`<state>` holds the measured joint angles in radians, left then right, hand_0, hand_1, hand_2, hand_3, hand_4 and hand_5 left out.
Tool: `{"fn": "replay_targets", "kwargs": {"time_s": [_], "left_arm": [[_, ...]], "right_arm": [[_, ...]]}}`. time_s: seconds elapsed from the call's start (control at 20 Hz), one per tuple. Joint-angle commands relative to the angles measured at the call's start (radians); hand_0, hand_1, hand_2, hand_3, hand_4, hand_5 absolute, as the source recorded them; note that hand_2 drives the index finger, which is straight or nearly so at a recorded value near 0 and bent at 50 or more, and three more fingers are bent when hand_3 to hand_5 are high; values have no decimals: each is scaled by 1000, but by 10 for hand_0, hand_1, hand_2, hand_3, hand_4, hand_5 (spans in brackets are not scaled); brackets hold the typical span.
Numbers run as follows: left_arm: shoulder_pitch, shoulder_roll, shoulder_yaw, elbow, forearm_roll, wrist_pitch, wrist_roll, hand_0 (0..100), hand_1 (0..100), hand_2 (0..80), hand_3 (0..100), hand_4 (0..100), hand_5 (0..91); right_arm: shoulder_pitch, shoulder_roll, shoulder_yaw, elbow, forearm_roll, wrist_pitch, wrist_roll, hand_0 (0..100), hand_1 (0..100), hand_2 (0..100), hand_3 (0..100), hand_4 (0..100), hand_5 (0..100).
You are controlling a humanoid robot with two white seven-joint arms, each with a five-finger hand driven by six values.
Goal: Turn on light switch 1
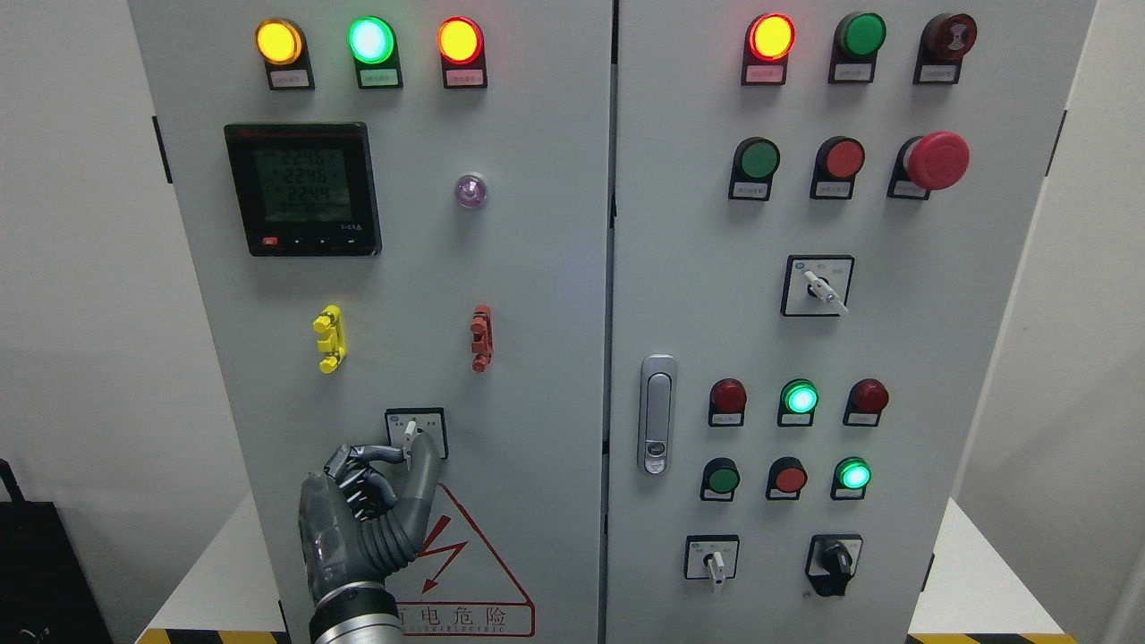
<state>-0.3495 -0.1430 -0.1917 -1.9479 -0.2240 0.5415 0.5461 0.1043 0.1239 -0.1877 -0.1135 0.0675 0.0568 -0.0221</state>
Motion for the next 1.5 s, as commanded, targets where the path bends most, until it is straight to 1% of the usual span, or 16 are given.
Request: {"fn": "replay_targets", "kwargs": {"time_s": [0.0,0.5,1.45], "left_arm": [[0,0,0,0,0,2,0,228,613,594,1000,1000,873],[-2,0,0,0,0,2,0,234,600,597,1000,1000,873],[1,0,0,0,-2,3,0,282,588,601,1000,1000,873]], "right_arm": [[0,-1,1,0,0,0,1,0,0,0,0,0,0],[0,-1,1,0,0,0,1,0,0,0,0,0,0],[0,-1,1,0,0,0,1,0,0,0,0,0,0]]}}
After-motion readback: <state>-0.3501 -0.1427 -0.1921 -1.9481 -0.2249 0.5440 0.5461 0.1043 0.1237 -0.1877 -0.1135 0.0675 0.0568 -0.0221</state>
